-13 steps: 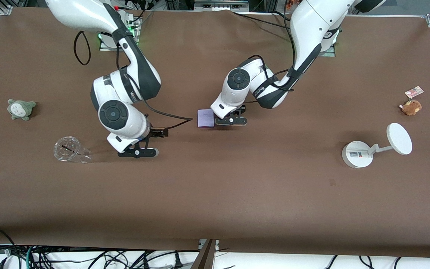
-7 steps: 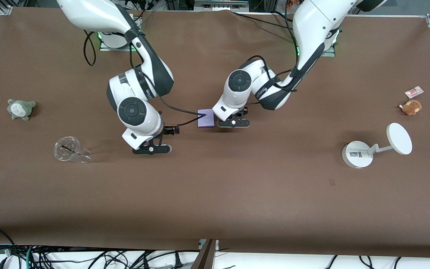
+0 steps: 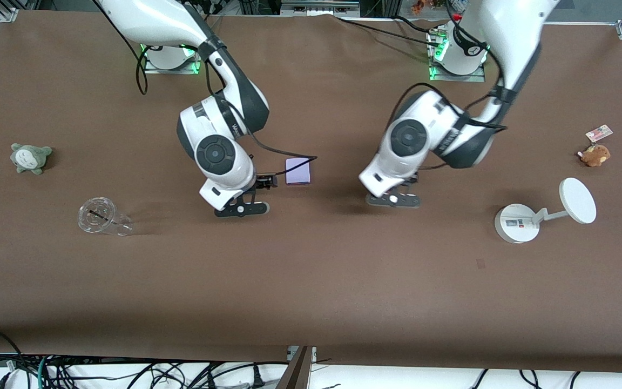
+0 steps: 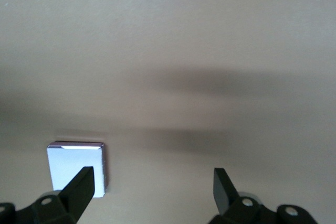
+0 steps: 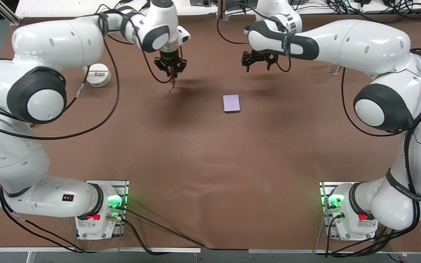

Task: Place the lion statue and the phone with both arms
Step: 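Lift the lion with the left gripper while the right gripper lifts the phone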

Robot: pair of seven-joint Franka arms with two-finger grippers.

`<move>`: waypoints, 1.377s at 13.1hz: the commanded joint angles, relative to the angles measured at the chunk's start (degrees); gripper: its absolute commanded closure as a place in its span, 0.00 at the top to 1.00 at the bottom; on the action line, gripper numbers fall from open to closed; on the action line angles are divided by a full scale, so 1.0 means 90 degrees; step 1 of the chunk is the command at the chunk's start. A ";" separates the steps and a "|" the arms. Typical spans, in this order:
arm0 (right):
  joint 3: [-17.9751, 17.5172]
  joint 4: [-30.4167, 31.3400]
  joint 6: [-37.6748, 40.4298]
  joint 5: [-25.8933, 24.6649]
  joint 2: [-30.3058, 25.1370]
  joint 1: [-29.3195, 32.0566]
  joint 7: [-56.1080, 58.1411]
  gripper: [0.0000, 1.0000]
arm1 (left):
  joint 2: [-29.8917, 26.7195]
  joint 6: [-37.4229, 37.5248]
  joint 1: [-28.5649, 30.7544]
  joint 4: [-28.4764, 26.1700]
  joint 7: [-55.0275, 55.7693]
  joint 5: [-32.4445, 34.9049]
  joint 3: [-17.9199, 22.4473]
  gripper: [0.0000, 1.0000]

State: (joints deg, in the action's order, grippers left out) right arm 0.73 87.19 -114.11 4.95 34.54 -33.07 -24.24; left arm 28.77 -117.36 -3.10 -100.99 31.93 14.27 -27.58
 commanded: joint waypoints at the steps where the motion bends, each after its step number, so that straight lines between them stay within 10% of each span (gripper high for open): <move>1: 0.0037 0.0010 -0.0298 0.0172 0.0195 -0.0289 -0.0041 1.00 | -0.0130 0.0080 0.0683 -0.0145 -0.0917 0.0065 -0.0128 0.12; 6: 0.0037 0.0010 -0.0523 0.0173 0.0517 -0.0719 -0.0041 1.00 | -0.0004 -0.0056 0.2031 -0.0214 -0.2268 0.0065 -0.0128 0.10; 18: 0.0037 0.0643 -0.1547 0.0183 0.0752 -0.1442 -0.0822 1.00 | 0.0534 -0.1453 0.2902 -0.0673 -0.2835 0.0641 -0.0040 0.11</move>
State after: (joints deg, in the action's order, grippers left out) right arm 0.69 90.68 -125.10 5.85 41.77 -45.18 -30.09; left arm 33.41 -129.42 21.97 -106.72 7.21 18.20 -27.19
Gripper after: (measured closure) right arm 0.000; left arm 0.656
